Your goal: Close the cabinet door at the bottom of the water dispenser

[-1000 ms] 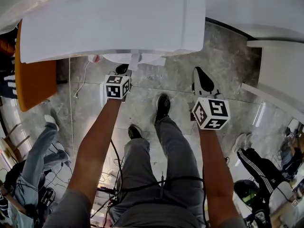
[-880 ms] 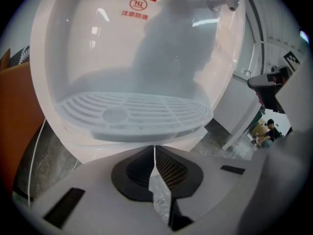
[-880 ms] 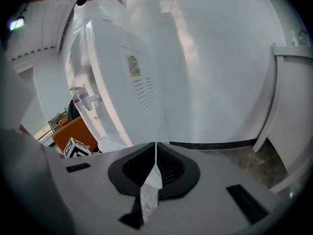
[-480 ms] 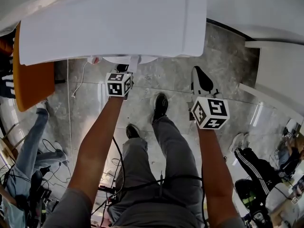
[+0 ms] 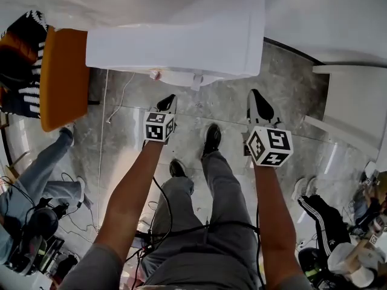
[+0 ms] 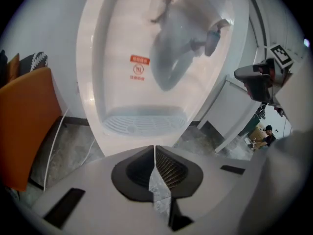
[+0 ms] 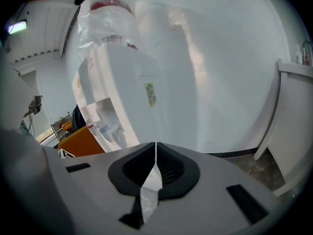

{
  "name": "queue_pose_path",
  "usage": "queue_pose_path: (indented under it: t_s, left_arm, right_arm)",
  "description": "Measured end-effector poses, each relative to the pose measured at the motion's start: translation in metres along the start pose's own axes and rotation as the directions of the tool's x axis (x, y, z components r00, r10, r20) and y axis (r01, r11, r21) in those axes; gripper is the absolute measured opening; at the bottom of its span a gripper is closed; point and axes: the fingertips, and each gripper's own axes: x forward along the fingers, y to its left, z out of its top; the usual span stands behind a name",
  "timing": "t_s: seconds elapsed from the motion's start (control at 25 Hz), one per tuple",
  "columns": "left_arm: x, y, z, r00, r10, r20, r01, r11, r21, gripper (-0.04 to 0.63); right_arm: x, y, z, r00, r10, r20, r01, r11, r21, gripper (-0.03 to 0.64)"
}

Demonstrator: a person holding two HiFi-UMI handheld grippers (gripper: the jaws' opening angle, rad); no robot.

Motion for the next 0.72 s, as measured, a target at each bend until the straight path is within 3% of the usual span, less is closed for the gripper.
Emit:
queue_pose_path:
  t_s: [0.28,0.56,0.72]
  left_arm:
    - [-0.096,0.001,0.079,0.983,0.029,0.184,-0.039,0.998,0.055,0.018]
    - [-0.245,-0.025,0.191,0.924,0.024,0.381,-0.07,0.992,0.109,0.018]
    - [-0.353,0.012,0.289,0.871,0.004,0.491,-0.057,0.994,0.093,0.018]
  right_arm:
    - [-0.03,0.036,0.047,0.998,0.035,0.06,-0.035,0.999,-0.007,0.032]
    - [-0.117,0.078,0.14,0.987,0.048,0.155,-0.043,0.999,-0.034,0.031]
    - [-0.142,0.167,0.244,0.982,0.07,0.176,-0.048,0.991,-0.125,0.031]
